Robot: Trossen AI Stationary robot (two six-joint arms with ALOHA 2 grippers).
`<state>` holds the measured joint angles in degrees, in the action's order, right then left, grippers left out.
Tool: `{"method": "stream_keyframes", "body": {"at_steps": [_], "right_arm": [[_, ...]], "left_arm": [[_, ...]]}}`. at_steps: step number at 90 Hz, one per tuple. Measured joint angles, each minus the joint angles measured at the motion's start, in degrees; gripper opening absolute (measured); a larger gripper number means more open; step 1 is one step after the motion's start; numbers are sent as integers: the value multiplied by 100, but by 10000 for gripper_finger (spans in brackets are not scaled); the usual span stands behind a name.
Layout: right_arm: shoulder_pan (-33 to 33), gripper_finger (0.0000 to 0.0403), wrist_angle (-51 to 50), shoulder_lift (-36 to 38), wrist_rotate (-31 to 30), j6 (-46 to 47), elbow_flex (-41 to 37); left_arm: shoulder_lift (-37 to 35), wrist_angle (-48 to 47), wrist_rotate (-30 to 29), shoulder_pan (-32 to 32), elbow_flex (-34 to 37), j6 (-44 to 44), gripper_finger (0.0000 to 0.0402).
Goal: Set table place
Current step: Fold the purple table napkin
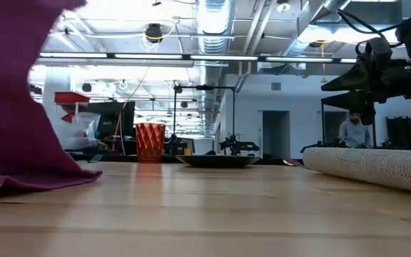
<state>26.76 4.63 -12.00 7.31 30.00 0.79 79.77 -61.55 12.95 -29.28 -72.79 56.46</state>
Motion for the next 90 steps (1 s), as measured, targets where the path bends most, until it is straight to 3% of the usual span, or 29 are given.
{"method": "stream_keyframes", "body": {"at_steps": [28, 65, 90], "right_arm": [[0, 160, 3, 0, 35, 3, 0], [-4, 160, 5, -1, 229, 15, 0], [0, 160, -138, -1, 229, -2, 1]], "left_arm": [[0, -33, -44, -208, 0, 354, 3], [0, 338, -44, -595, 0, 1302, 75], [529, 309, -114, -868, 0, 1464, 86]]}}
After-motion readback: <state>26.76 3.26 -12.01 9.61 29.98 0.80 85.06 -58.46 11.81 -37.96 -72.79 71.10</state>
